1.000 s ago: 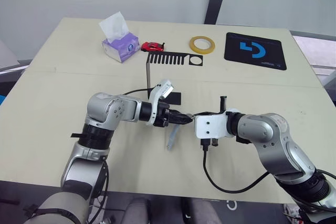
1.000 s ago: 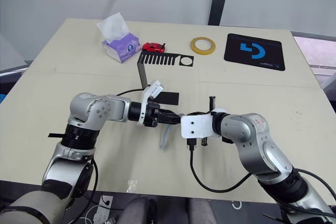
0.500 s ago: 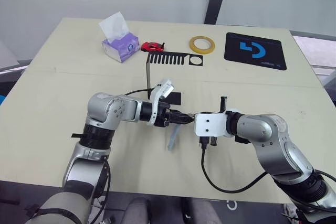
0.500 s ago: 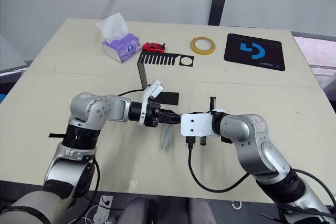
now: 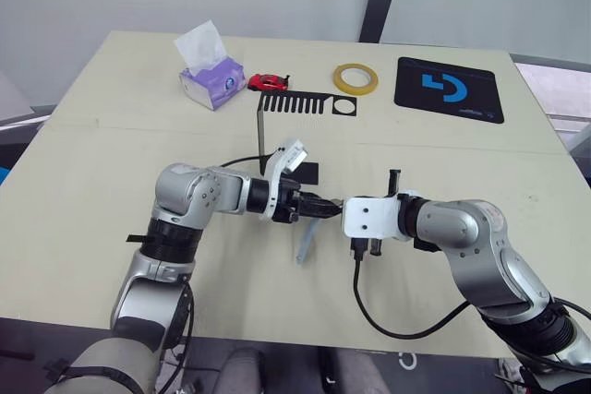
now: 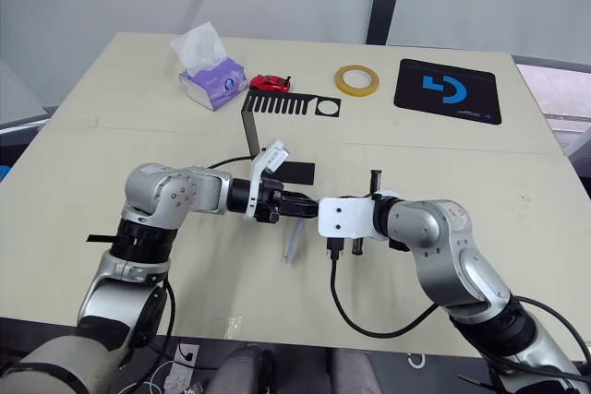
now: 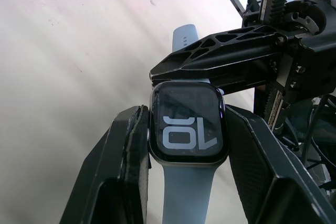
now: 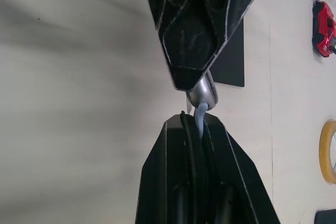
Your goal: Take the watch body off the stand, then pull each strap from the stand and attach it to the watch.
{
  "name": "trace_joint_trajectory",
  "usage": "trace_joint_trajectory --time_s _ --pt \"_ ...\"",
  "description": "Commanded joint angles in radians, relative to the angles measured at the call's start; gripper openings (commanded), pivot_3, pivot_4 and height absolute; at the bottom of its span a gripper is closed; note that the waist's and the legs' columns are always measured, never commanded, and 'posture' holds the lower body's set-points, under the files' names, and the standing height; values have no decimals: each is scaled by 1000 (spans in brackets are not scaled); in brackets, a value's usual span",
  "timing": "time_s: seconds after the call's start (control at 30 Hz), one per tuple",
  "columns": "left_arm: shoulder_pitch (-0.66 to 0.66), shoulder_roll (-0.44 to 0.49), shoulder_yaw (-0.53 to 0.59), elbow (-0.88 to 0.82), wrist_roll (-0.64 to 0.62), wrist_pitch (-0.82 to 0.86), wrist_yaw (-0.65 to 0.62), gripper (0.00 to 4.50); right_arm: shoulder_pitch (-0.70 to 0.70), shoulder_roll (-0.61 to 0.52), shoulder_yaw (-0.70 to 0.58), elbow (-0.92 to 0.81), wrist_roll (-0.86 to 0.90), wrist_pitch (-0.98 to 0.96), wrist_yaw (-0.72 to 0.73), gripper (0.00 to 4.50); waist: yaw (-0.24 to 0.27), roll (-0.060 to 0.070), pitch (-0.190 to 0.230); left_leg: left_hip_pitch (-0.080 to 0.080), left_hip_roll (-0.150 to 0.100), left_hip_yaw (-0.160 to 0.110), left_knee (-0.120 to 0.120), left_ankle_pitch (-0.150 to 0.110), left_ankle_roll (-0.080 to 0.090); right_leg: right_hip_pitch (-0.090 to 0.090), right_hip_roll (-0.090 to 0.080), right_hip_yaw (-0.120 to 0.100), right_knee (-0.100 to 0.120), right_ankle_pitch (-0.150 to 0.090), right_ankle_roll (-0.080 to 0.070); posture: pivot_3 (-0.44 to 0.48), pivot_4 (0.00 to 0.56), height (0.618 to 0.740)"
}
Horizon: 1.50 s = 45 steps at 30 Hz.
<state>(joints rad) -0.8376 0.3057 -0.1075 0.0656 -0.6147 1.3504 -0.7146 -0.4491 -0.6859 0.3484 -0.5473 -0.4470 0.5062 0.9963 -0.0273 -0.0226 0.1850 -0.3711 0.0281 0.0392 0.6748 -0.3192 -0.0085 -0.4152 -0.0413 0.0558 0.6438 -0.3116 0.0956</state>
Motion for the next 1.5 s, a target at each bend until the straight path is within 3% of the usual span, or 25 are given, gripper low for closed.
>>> trace_joint_trajectory --time_s 0.03,1.5 --pt "-13 -22 -1 -34 -35 -2 -18 1744 -12 -4 -7 -39 6 -13 -2 0 0 0 0 0 0 0 0 0 0 0 0 0 0 0 0 0 150 738" --pt "-11 -34 -5 -37 -26 -15 -12 1744 -14 -9 -17 -37 12 -5 -8 0 0 0 0 0 0 0 0 0 0 0 0 0 0 0 0 0 150 738"
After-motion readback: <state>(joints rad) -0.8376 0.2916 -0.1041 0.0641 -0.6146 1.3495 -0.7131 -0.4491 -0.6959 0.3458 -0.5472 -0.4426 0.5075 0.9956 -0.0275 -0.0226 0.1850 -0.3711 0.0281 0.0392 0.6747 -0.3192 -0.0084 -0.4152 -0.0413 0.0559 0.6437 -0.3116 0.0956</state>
